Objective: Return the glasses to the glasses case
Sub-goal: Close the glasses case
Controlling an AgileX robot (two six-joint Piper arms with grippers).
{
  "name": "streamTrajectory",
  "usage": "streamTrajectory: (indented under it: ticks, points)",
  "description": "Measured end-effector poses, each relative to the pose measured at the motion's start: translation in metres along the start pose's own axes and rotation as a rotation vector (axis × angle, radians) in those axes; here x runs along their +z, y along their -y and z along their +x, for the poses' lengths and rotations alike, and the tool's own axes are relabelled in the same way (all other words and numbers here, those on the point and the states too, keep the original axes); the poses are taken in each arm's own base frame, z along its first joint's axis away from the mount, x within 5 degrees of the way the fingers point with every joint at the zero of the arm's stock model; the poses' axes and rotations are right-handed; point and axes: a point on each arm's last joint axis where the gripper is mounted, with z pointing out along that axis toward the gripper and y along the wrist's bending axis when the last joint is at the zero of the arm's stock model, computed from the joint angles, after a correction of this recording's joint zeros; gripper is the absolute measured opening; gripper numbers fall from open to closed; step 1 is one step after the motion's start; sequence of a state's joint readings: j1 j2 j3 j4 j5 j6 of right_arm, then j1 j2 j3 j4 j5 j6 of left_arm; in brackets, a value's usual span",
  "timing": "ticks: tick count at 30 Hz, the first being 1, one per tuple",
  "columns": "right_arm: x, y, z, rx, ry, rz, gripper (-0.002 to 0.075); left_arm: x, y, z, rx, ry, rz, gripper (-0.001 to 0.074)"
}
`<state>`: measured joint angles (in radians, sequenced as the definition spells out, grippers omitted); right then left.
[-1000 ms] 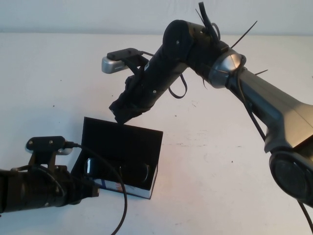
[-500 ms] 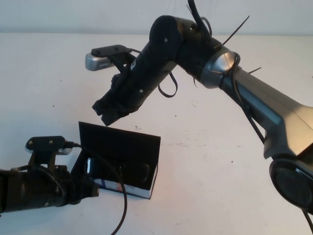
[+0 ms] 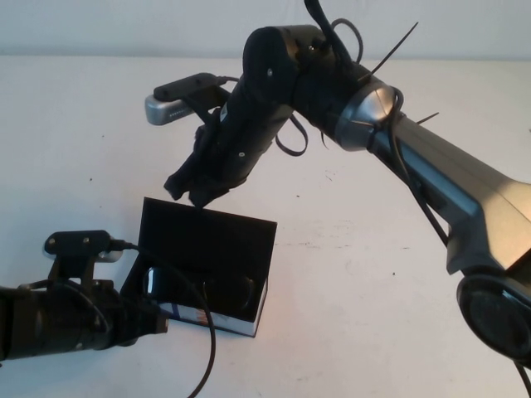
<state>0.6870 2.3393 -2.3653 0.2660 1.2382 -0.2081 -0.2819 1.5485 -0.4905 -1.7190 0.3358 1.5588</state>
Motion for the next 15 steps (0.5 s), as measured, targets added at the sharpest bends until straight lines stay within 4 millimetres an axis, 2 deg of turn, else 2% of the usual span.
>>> streamTrajectory:
  ticks: [4,8,15]
  points:
    - [-0.003,0.011,0.001,0.028,-0.006,0.039,-0.0011,0.000,0.000,0.000,0.002,0.000,0.000,-0.0001]
    - [-0.003,0.014,0.002,0.035,-0.007,0.043,-0.0011,0.000,0.000,0.000,0.002,0.000,0.000,-0.0001]
    - [0.016,0.022,0.021,0.072,-0.095,0.049,-0.0011,0.000,-0.001,0.000,0.002,0.000,-0.006,-0.0001]
